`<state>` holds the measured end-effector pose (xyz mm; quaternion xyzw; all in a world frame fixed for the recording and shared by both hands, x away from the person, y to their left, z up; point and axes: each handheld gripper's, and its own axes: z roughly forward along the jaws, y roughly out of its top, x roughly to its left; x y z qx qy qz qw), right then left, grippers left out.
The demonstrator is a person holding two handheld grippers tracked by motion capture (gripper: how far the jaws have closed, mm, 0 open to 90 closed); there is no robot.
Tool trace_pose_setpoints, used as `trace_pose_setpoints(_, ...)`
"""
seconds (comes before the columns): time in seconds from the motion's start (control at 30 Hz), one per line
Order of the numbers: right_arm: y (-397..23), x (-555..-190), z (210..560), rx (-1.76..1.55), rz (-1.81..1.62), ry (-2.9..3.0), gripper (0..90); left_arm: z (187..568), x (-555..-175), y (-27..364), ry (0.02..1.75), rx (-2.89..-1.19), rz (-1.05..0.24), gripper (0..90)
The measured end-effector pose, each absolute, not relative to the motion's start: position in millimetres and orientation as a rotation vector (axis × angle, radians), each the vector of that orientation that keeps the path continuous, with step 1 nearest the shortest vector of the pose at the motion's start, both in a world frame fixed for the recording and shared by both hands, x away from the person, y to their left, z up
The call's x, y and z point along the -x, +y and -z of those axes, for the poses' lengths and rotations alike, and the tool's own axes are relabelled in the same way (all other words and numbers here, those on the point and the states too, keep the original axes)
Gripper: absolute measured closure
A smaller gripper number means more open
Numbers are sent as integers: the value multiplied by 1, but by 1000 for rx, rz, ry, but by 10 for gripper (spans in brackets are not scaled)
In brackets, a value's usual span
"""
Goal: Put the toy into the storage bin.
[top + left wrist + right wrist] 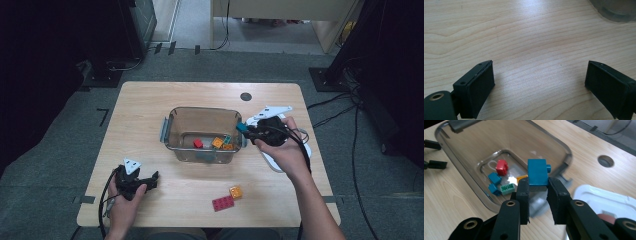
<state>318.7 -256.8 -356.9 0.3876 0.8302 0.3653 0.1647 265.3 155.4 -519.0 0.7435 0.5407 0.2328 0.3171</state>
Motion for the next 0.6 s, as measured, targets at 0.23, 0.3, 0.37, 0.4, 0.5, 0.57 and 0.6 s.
trace_pose_setpoints(0.23,-227,-329,365,-1072,-1039,2421,730,519,-265,155,1424,-1957,-613,83)
trace_pose_setpoints(0.3,-221,-331,368,-1067,-1047,2433,729,519,-265,155,1424,-1956,-613,83)
trace_pose_setpoints(0.37,-216,-332,370,-1059,-1045,2448,726,519,-265,155,1423,-1956,-613,83)
trace_pose_setpoints(0.4,-213,-332,371,-1055,-1048,2451,715,519,-265,155,1424,-1956,-613,83)
trace_pose_setpoints(0.5,-210,-333,371,-1056,-1065,2456,694,519,-265,155,1424,-1956,-613,83)
trace_pose_setpoints(0.57,-210,-332,371,-1055,-1070,2457,682,519,-265,155,1424,-1956,-613,83)
trace_pose_setpoints(0.6,-210,-332,371,-1049,-1071,2457,675,519,-265,155,1424,-1956,-613,83)
